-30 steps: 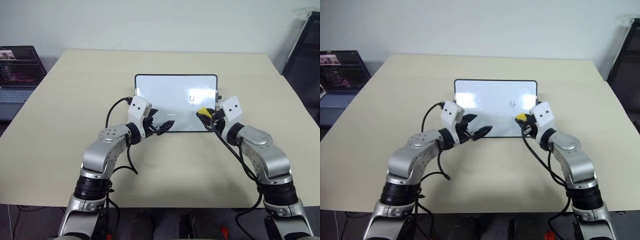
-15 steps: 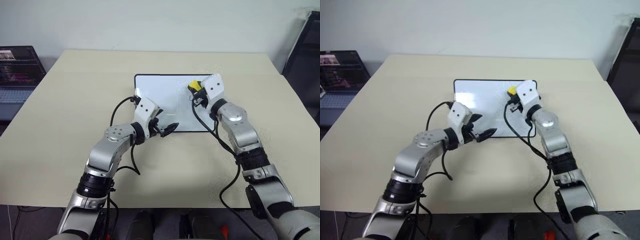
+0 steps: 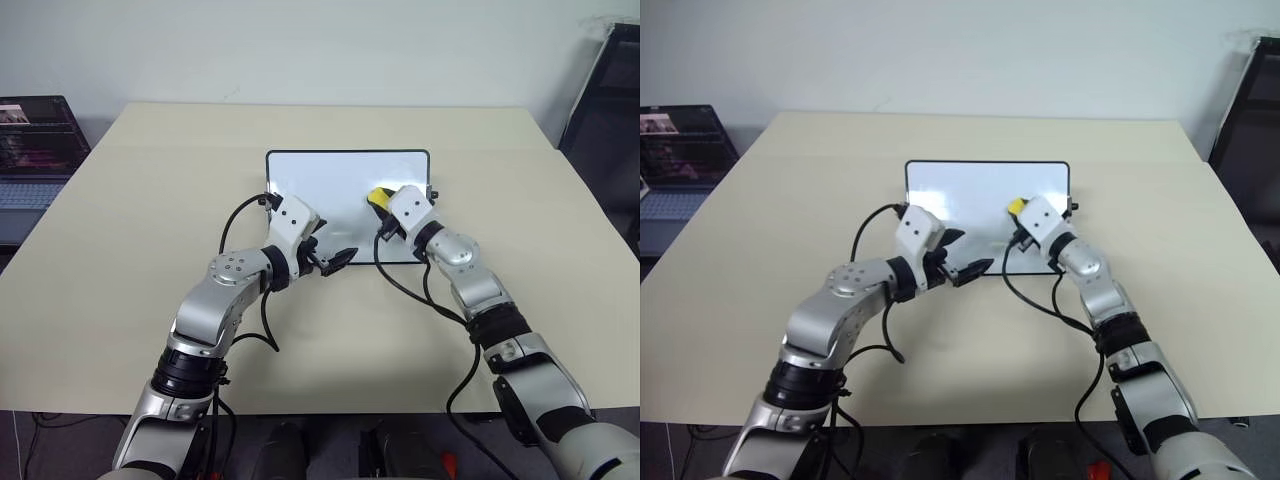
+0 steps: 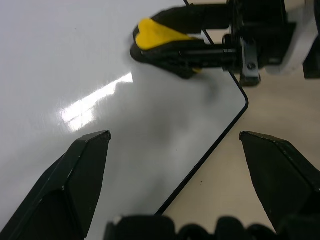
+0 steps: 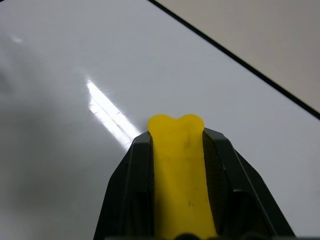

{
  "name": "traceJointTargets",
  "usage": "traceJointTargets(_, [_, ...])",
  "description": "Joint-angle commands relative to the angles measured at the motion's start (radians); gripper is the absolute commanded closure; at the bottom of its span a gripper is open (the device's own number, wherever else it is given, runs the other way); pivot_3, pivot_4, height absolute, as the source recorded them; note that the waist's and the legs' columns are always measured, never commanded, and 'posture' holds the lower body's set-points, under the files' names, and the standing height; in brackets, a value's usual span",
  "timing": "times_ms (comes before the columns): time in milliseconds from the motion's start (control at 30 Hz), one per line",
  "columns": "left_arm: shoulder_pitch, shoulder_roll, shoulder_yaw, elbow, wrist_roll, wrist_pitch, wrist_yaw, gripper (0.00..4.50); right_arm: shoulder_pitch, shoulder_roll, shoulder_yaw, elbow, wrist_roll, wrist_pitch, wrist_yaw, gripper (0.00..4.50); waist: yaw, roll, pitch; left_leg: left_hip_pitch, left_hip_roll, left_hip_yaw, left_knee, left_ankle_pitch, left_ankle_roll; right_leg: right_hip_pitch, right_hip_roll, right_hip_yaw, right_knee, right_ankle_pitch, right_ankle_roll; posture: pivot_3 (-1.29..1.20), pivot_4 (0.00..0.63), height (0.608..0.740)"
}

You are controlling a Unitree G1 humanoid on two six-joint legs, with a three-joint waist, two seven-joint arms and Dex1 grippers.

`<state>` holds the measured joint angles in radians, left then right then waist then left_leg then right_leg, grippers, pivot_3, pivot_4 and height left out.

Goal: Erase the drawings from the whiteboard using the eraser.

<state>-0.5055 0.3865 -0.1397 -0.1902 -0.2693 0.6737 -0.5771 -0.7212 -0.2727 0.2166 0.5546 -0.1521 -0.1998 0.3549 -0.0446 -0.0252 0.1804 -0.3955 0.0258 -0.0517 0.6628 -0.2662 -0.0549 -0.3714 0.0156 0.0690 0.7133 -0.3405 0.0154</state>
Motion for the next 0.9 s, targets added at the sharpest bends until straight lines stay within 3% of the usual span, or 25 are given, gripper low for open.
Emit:
traceJointTargets(33, [-0.008,-0.005,0.017,-0.040,-0.010,0.000,0.006,0.00,0.024,-0.003,0.007,0.041,-0.029,-0.001,-0.003,3.51,-0.004,0.000,0.000,0.001,0.000,0.000,0.000,0.000,0.000,0.001,0.000,0.000,0.000,0.000,0.000,0.00,0.150,0.740])
traceJointTargets(367, [-0.003,-0.018,0.018,-0.057,-0.019,0.022,0.015,0.00,-0.077,0.011,-0.075,0.058,-0.018,0.097,-0.139,3.51,-0.006,0.000,0.000,0.001,0.000,-0.001,0.001,0.001,0.000,0.002,0.000,0.000,0.001,0.001,0.001,0.00,0.150,0.740])
traceJointTargets(567, [0.006,-0.016,0.023,-0.063,-0.024,0.022,0.019,0.00,-0.043,0.009,-0.044,-0.003,-0.011,0.197,-0.044,3.51,-0.007,0.000,0.000,0.001,0.000,-0.001,0.001,0.001,0.000,0.002,0.000,0.000,0.001,0.001,0.001,0.00,0.150,0.740])
traceJointTargets(767, [0.012,-0.015,0.030,-0.062,-0.023,0.018,0.021,0.00,0.083,-0.018,0.015,-0.146,-0.006,0.445,0.134,3.51,-0.011,-0.001,-0.001,0.003,0.000,-0.001,0.000,0.001,0.000,0.003,0.000,0.000,0.001,0.001,0.001,0.00,0.150,0.740])
traceJointTargets(900, [0.016,-0.016,0.031,-0.062,-0.022,0.017,0.020,0.00,0.120,-0.034,0.043,-0.222,-0.017,0.503,0.179,3.51,-0.012,-0.001,-0.001,0.016,0.000,-0.001,-0.001,0.001,0.000,0.016,0.000,0.000,-0.001,0.001,0.001,0.00,0.150,0.740])
